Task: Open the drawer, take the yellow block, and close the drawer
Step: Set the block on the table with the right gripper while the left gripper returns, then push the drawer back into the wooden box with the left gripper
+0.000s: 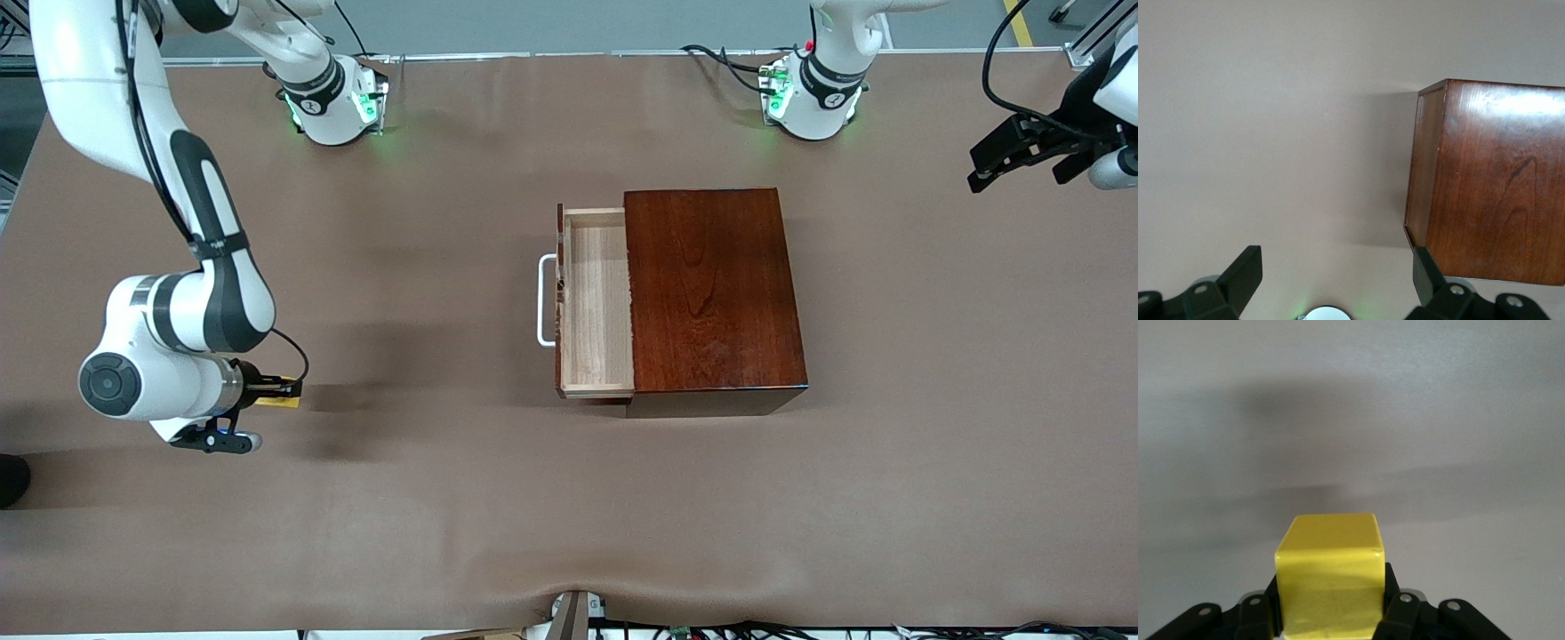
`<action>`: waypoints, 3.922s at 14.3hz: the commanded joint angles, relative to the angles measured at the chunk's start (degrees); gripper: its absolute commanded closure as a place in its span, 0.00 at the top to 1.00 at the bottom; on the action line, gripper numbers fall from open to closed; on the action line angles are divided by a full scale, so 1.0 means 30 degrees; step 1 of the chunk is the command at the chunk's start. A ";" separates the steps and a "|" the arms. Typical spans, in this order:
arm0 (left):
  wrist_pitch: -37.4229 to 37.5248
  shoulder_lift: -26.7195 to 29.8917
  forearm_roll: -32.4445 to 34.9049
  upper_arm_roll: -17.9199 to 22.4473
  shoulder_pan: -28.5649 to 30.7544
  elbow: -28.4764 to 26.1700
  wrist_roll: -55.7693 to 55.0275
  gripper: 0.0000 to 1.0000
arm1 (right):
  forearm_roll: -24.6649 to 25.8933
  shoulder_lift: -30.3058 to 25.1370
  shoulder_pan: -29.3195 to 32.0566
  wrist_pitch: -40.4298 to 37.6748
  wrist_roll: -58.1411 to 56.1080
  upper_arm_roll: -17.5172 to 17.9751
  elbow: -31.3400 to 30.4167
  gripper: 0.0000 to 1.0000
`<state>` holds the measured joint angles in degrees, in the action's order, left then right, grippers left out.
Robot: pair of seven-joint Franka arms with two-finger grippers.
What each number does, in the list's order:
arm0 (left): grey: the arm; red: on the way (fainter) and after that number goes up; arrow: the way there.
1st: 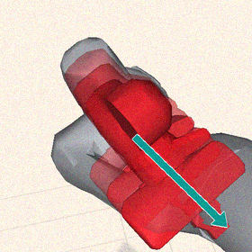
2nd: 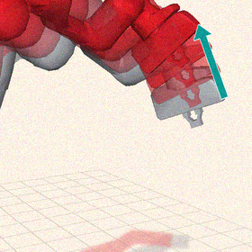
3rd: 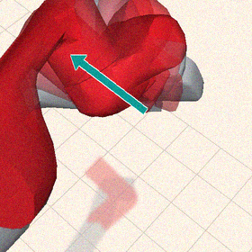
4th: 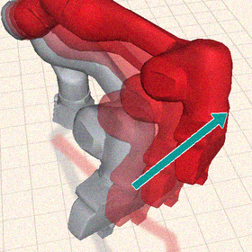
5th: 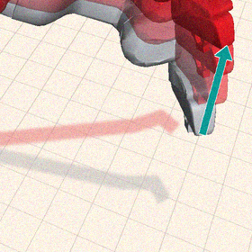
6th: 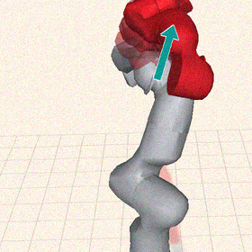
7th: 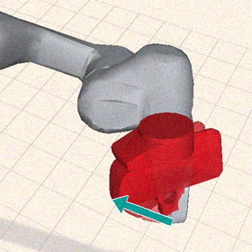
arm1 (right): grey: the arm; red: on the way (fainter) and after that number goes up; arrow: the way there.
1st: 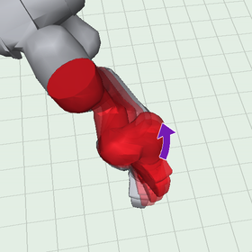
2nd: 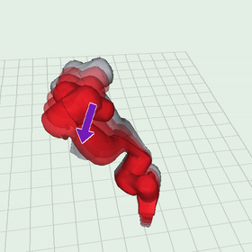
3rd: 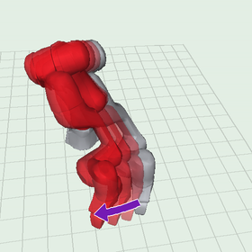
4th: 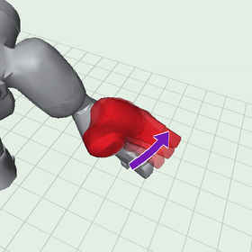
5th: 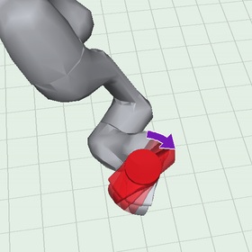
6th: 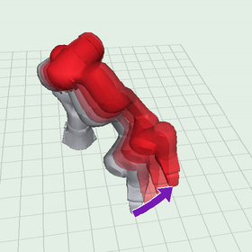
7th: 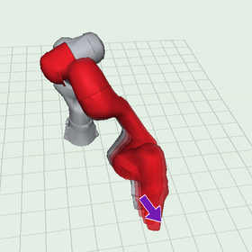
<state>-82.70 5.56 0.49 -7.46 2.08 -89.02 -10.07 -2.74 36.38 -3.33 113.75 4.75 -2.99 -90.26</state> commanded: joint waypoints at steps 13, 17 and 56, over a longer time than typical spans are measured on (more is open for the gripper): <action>-0.0029 -0.6156 0.0215 -0.3960 -0.3705 0.4181 -0.7387 1.00 | 0.0386 0.1149 0.1432 0.2868 -0.2281 0.0381 -0.0880 1.00; -0.2136 -0.7329 0.0246 -0.3786 -0.6515 0.4447 -1.2711 1.00 | 0.0386 -0.1015 0.1403 0.1261 -0.2726 0.0381 -0.0880 1.00; -1.1780 -1.9286 0.1565 0.3745 -1.9444 0.9838 -3.0685 1.00 | 0.0328 -1.2535 0.0348 -0.8910 -0.3576 0.0645 0.0175 1.00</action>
<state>-119.18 -51.47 4.15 3.16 -55.80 -61.32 -101.07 -2.46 -1.31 -2.00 87.43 -5.93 -0.92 -90.49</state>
